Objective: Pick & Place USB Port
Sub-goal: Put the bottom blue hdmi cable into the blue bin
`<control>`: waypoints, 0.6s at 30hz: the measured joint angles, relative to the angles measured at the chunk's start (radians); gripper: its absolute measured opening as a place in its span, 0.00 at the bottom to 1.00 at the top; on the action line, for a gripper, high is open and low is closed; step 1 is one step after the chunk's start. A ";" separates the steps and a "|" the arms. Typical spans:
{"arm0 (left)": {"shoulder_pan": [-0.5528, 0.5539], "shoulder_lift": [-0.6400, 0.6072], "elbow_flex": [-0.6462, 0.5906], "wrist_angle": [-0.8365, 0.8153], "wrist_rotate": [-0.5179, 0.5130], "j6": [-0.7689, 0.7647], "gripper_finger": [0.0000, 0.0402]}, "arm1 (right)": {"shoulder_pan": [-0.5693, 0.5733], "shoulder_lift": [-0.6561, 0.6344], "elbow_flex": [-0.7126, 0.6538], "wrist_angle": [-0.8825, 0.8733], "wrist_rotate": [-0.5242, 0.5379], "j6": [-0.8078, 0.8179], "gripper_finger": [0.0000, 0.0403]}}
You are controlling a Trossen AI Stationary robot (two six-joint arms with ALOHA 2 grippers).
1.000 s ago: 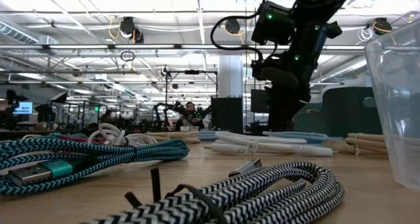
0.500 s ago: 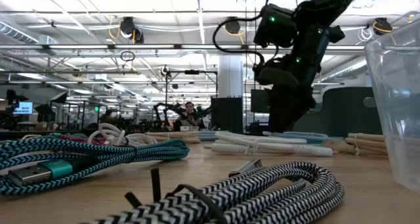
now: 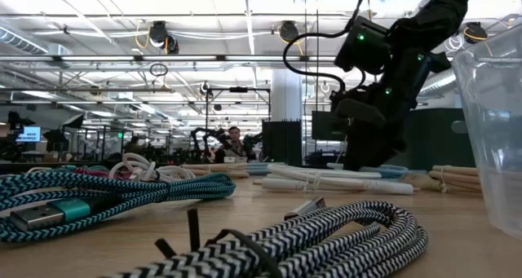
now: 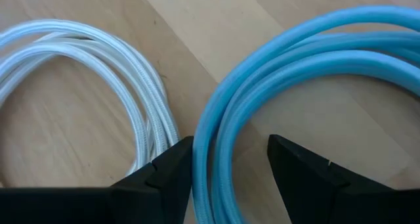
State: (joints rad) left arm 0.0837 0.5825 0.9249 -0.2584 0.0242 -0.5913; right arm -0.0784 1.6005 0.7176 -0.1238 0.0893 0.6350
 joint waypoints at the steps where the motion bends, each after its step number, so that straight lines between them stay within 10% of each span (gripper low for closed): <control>1: 0.000 0.000 0.000 0.000 0.000 -0.004 0.05 | 0.000 0.000 -0.004 0.001 0.000 0.000 0.48; 18: 0.000 0.000 0.000 0.001 -0.027 -0.016 0.05 | 0.001 0.004 -0.011 0.022 0.023 0.009 0.12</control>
State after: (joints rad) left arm 0.0837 0.5827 0.9249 -0.2573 -0.0027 -0.6071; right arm -0.0776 1.6043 0.7067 -0.1020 0.1127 0.6444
